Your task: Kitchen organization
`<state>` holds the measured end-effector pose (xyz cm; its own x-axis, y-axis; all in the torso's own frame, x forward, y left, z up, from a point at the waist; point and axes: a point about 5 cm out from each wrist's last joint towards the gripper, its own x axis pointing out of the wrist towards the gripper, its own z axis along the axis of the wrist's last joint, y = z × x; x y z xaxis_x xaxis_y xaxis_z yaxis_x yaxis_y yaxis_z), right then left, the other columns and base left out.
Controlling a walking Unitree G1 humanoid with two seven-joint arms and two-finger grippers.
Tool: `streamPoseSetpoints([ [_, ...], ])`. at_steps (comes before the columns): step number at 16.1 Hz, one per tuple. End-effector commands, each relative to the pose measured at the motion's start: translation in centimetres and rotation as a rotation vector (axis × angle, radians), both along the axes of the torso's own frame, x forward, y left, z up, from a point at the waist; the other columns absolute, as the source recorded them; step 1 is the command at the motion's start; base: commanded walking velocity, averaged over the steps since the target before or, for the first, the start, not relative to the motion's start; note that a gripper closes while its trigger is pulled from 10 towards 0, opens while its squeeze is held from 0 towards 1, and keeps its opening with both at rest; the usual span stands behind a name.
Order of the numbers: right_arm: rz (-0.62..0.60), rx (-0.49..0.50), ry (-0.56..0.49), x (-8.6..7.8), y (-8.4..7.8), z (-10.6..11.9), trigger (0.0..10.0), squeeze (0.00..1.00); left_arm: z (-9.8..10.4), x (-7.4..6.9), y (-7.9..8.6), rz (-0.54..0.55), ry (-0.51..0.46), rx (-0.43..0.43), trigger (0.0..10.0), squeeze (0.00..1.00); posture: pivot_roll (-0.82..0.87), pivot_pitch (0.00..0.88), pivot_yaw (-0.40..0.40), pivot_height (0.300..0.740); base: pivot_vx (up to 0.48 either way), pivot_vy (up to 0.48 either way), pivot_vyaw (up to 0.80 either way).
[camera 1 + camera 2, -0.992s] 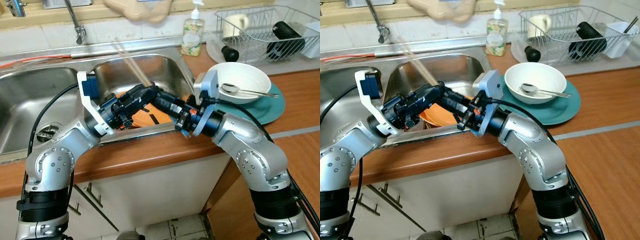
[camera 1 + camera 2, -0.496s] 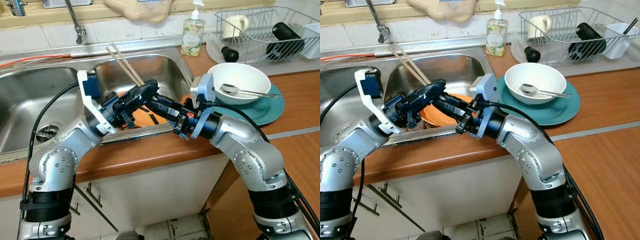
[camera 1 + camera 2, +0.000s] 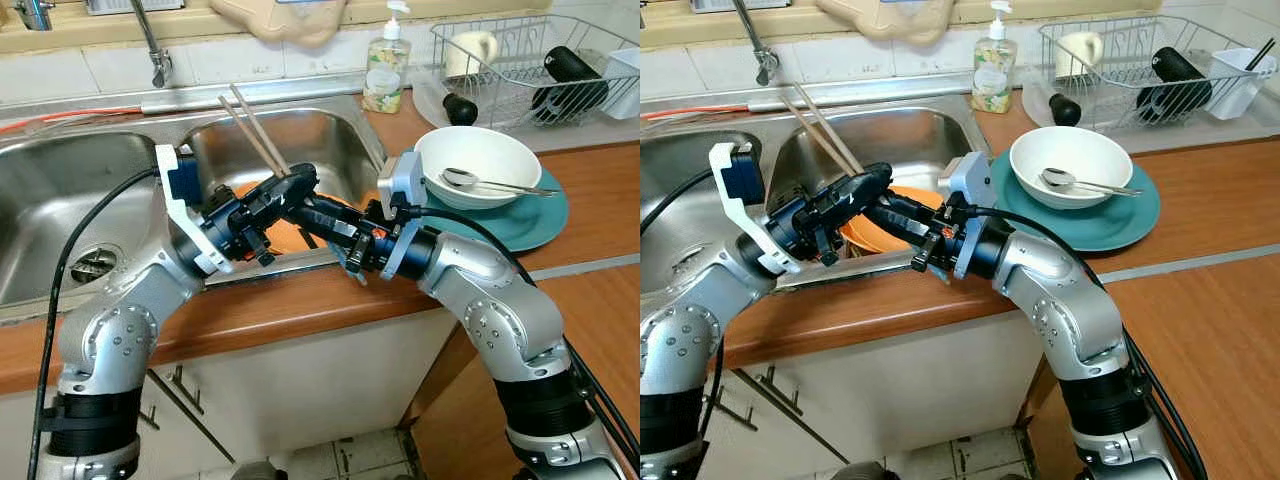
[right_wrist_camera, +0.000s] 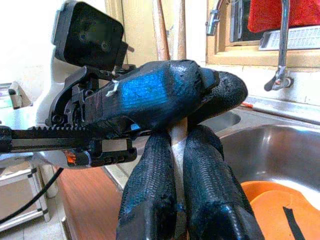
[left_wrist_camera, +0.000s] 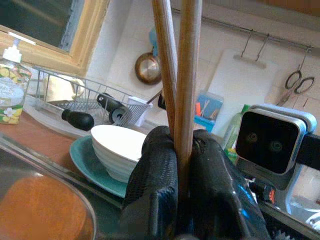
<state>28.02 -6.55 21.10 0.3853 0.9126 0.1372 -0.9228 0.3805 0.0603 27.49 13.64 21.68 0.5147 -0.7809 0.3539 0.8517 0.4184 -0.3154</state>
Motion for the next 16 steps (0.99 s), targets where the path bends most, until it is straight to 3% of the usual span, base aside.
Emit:
streamPoseSetpoints([
  [1, -0.057, 0.023, -0.052, 0.5, -0.9, 1.1, 0.0, 0.00, -0.1, 0.1, 1.0, 0.068, 0.003, 0.009, 0.0, 0.00, 0.04, 0.000, 0.043, 0.740, 0.000, 0.000, 0.00],
  [4, -0.084, 0.007, -0.091, 0.8, -1.0, 1.5, 0.0, 0.00, 0.5, 0.3, 1.0, 0.051, 0.057, -0.130, 0.0, 0.00, 0.04, 0.000, 0.043, 0.740, 0.000, 0.000, 0.00],
  [7, -0.085, -0.001, -0.107, 0.8, -1.0, 1.7, 0.0, 0.00, 0.3, 1.0, 0.8, 0.061, 0.120, -0.160, 0.0, 0.00, 0.04, 0.000, 0.043, 0.740, 0.000, 0.000, 0.00],
  [8, -0.087, 0.000, -0.109, 0.8, -1.0, 1.8, 0.5, 0.00, 0.3, 1.1, 0.8, 0.065, 0.115, -0.149, 0.0, 0.00, 0.04, 0.000, 0.051, 0.740, 0.000, 0.000, 0.00],
  [9, -0.095, 0.000, -0.115, 0.8, -1.0, 1.8, 6.4, 0.00, 0.3, 1.3, 0.8, 0.074, 0.112, -0.128, 0.0, 0.00, 0.04, 0.000, 0.051, 0.740, 0.000, 0.000, 0.00],
  [10, -0.111, -0.007, -0.124, 0.9, -1.0, 1.9, 10.0, 0.00, 0.3, 1.4, 0.8, 0.082, 0.106, -0.110, 0.0, 0.00, 0.04, 0.000, 0.052, 0.740, 0.000, 0.000, 0.00],
  [11, -0.126, 0.000, -0.120, 1.1, -1.1, 2.0, 10.0, 0.00, 0.3, 1.6, 1.0, 0.106, 0.100, -0.098, 0.0, 0.00, 0.04, 0.000, 0.052, 0.740, 0.000, 0.000, 0.00],
  [12, -0.154, 0.008, -0.117, 1.3, -1.4, 2.2, 10.0, 1.00, 0.6, 2.2, 1.3, 0.153, 0.103, -0.099, 0.0, 0.00, 0.03, 0.000, 0.054, 0.740, 0.000, 0.000, 0.00],
  [14, -0.200, 0.008, -0.139, 1.7, -1.7, 2.6, 10.0, 1.00, 0.8, 3.0, 1.9, 0.217, 0.107, -0.093, 0.0, 0.00, 0.02, 0.000, 0.057, 0.740, 0.000, 0.000, 0.00],
  [15, -0.217, 0.006, -0.149, 1.8, -1.9, 2.8, 10.0, 0.00, 1.0, 3.7, 2.5, 0.273, 0.115, -0.100, 0.0, 0.00, 0.02, 0.000, 0.059, 0.740, 0.000, 0.000, 0.00],
  [16, -0.227, 0.001, -0.156, 1.7, -2.2, 3.0, 10.0, 0.00, 0.9, 4.7, 3.3, 0.353, 0.139, -0.093, 0.0, 0.00, 0.02, 0.000, 0.060, 0.740, 0.000, 0.000, 0.00],
])
